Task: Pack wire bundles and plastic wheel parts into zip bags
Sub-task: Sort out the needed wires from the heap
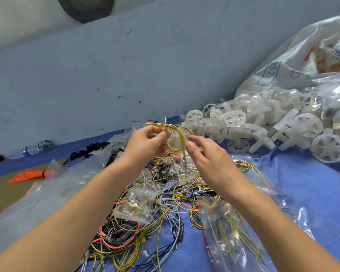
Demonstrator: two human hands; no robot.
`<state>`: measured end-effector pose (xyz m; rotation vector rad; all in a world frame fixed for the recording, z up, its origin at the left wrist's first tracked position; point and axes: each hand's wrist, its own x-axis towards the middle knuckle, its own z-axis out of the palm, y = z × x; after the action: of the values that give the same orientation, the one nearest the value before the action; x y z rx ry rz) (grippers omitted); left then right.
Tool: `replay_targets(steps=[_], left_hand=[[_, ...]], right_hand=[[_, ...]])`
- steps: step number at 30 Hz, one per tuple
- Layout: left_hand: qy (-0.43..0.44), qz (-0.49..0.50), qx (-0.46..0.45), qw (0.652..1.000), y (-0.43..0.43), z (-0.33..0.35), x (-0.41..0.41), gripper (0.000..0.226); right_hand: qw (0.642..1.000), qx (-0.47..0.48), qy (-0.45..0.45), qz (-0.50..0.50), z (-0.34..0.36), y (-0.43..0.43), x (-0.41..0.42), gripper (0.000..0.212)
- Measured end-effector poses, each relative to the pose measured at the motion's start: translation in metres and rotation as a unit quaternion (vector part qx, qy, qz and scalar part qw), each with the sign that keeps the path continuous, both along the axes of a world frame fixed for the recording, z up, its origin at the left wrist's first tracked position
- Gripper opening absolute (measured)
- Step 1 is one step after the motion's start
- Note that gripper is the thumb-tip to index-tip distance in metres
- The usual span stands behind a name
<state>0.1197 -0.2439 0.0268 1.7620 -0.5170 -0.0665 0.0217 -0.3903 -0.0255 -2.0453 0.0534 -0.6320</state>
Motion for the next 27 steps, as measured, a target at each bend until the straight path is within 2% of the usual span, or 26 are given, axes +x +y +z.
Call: replay_targets(steps=[2,5,8,9,11,13,14,16,20,22,25,27], left_hand=[[0.039,-0.001,-0.066,0.997,0.003,-0.005,-0.017,0.017],[0.083,-0.005,-0.112,0.990,0.013,-0.017,-0.040,0.024],[0.115,0.011,-0.066,0.991,0.035,-0.028,-0.052,0.026],[0.093,0.035,-0.022,0.995,0.044,-0.033,-0.055,0.031],[-0.041,0.117,0.079,0.989,0.066,-0.045,-0.059,0.040],[-0.204,0.196,0.129,0.950,0.087,-0.053,-0.062,0.037],[-0.252,0.199,0.132,0.938,0.094,-0.054,-0.061,0.032],[-0.269,0.145,0.162,0.938,0.105,-0.056,-0.059,0.028],[-0.228,0.028,0.226,0.947,0.121,-0.064,-0.054,0.028],[-0.192,0.034,0.247,0.949,0.134,-0.067,-0.050,0.027],[-0.207,0.085,0.271,0.936,0.155,-0.067,-0.042,0.014],[-0.246,0.128,0.220,0.935,0.161,-0.063,-0.043,0.030]], right_hand=[[0.996,0.062,-0.025,0.062,0.007,0.009,-0.001,0.033],[0.995,0.040,-0.045,0.082,0.008,0.023,-0.002,0.024],[0.996,0.034,-0.021,0.081,0.005,0.032,-0.002,0.025],[0.996,0.036,-0.004,0.086,0.003,0.033,-0.002,0.026],[0.995,0.011,0.025,0.092,0.000,0.037,-0.002,0.027],[0.994,-0.017,0.032,0.103,-0.003,0.044,-0.002,0.028],[0.992,-0.025,0.035,0.116,-0.004,0.048,-0.001,0.028],[0.988,-0.025,0.035,0.146,-0.006,0.056,0.000,0.026],[0.987,0.025,-0.002,0.158,-0.006,0.063,0.003,0.023],[0.989,0.038,-0.016,0.143,-0.004,0.062,0.004,0.024],[0.993,0.008,-0.018,0.112,-0.003,0.062,0.003,0.024],[0.994,-0.041,-0.014,0.096,-0.005,0.067,0.001,0.023]])
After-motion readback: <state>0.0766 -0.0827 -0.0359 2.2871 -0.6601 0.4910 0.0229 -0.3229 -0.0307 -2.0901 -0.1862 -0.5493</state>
